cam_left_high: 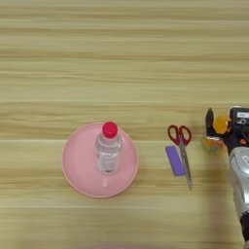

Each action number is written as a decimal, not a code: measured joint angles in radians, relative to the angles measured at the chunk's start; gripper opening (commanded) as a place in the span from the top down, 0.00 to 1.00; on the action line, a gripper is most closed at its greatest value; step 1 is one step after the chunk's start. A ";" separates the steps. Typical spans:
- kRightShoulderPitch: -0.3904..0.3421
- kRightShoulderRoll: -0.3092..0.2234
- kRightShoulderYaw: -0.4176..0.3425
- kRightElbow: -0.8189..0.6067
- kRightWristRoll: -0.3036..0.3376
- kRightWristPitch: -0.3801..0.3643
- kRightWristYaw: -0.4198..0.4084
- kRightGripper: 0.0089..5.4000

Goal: Move the objects on the table

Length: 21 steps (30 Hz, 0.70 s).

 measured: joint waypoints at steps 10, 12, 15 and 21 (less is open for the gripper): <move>0.002 0.000 -0.015 -0.037 0.001 -0.043 -0.020 0.01; 0.002 0.000 -0.015 -0.054 0.001 -0.053 -0.021 0.01; 0.012 0.001 -0.018 -0.097 0.000 -0.066 -0.025 0.01; 0.053 0.003 -0.019 -0.238 0.007 -0.045 -0.020 0.01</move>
